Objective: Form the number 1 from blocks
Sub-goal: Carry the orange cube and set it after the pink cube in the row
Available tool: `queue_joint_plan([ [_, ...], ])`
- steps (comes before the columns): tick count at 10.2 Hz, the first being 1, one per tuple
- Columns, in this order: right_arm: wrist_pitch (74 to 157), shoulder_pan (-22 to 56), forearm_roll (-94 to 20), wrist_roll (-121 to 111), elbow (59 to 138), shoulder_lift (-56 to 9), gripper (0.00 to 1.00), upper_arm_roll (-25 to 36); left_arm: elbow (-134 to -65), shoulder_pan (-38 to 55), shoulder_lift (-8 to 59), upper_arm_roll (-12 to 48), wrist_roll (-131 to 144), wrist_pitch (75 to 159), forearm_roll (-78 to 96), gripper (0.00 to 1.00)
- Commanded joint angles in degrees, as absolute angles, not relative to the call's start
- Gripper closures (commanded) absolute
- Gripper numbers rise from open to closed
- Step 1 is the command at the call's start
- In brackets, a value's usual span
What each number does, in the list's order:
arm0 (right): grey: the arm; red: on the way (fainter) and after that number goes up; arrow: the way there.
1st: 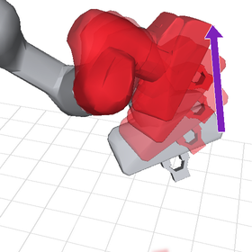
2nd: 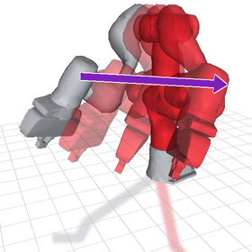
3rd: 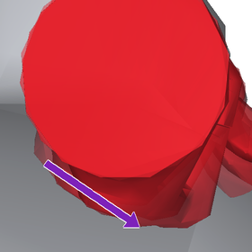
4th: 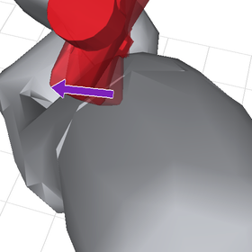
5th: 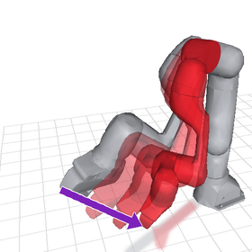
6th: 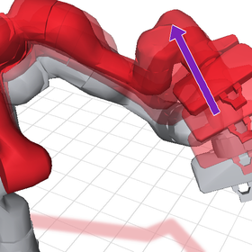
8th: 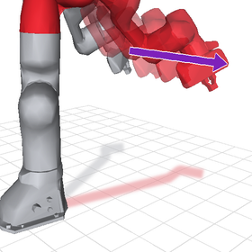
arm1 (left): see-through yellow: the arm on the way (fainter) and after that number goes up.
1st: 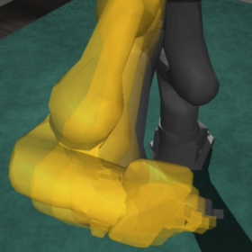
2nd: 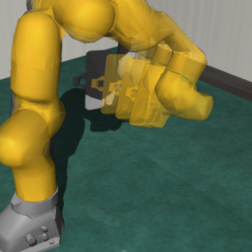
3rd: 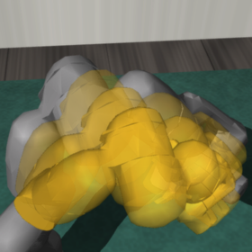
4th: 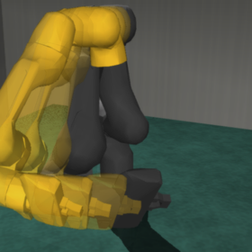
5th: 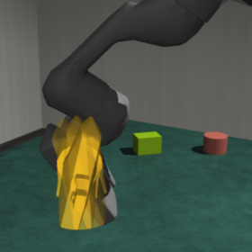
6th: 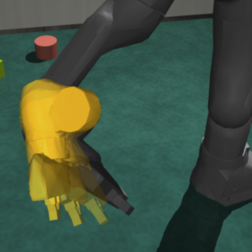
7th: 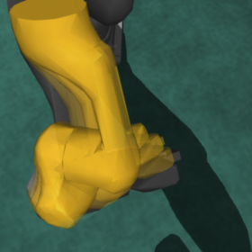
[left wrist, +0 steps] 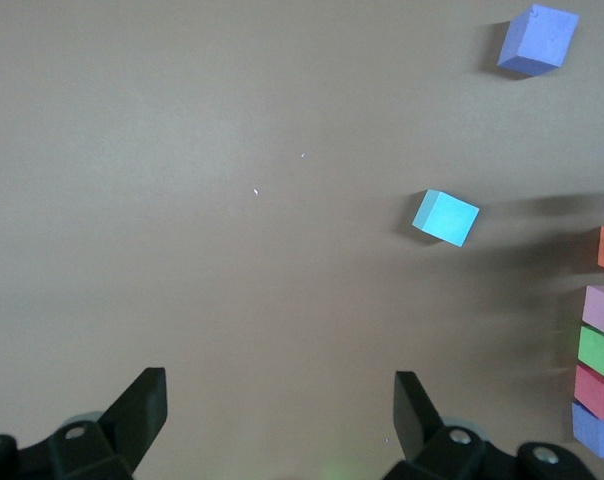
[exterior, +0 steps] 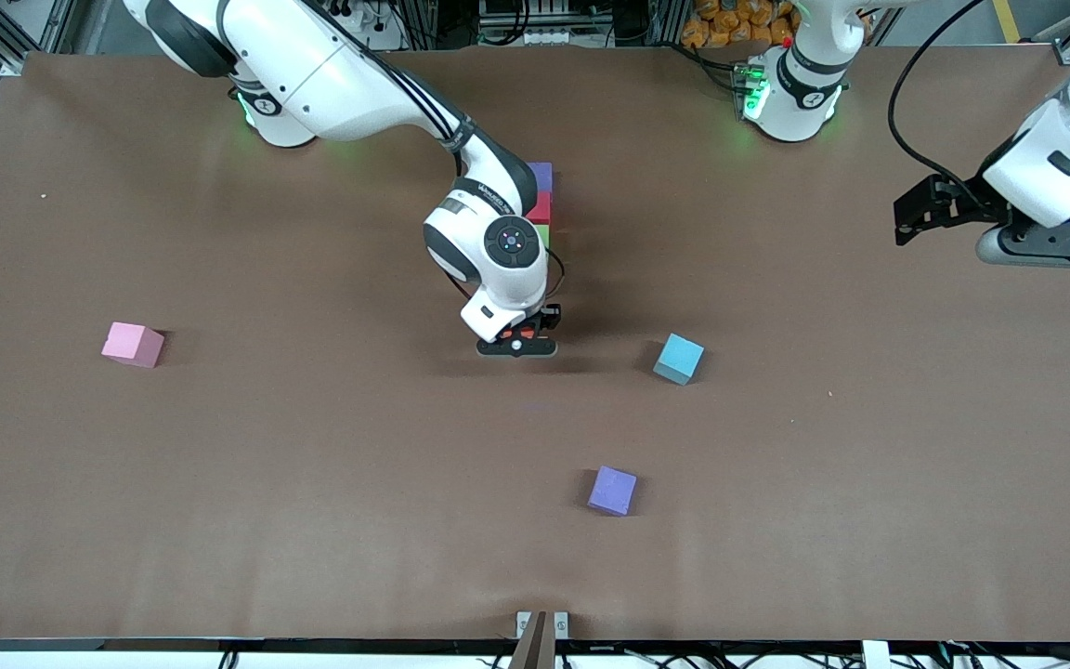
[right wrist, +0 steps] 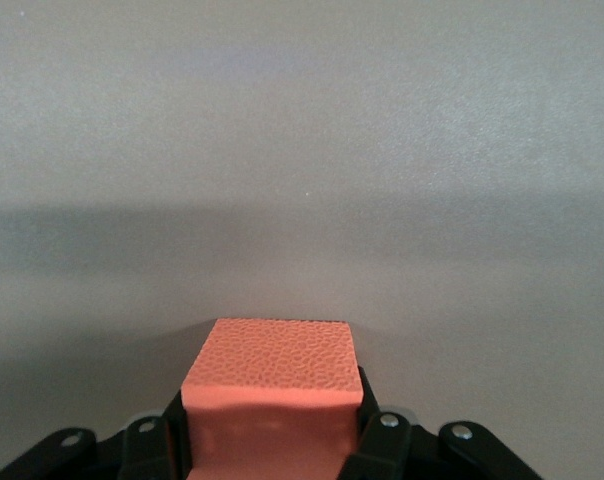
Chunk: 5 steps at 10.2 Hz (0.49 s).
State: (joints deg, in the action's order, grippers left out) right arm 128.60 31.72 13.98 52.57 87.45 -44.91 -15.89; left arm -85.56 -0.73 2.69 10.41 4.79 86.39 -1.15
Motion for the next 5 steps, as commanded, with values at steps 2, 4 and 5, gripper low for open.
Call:
queue_joint_plan([
  [2, 129.3, 33.2, 14.8, 56.2, 90.4, -44.5, 1.00, -16.2, -85.3, -0.9, 2.8, 10.6, 5.3, 86.9, 0.1, 0.00],
  [4, 128.9, 33.9, 14.6, 57.0, 90.7, -44.5, 1.00, -16.2, -85.3, -0.6, 2.8, 10.8, 5.3, 87.1, 0.0, 0.00],
  [5, 129.0, 33.9, 14.7, 57.0, 91.7, -44.4, 1.00, -16.2, -85.3, -0.6, 2.7, 10.8, 5.3, 87.1, 0.0, 0.00],
])
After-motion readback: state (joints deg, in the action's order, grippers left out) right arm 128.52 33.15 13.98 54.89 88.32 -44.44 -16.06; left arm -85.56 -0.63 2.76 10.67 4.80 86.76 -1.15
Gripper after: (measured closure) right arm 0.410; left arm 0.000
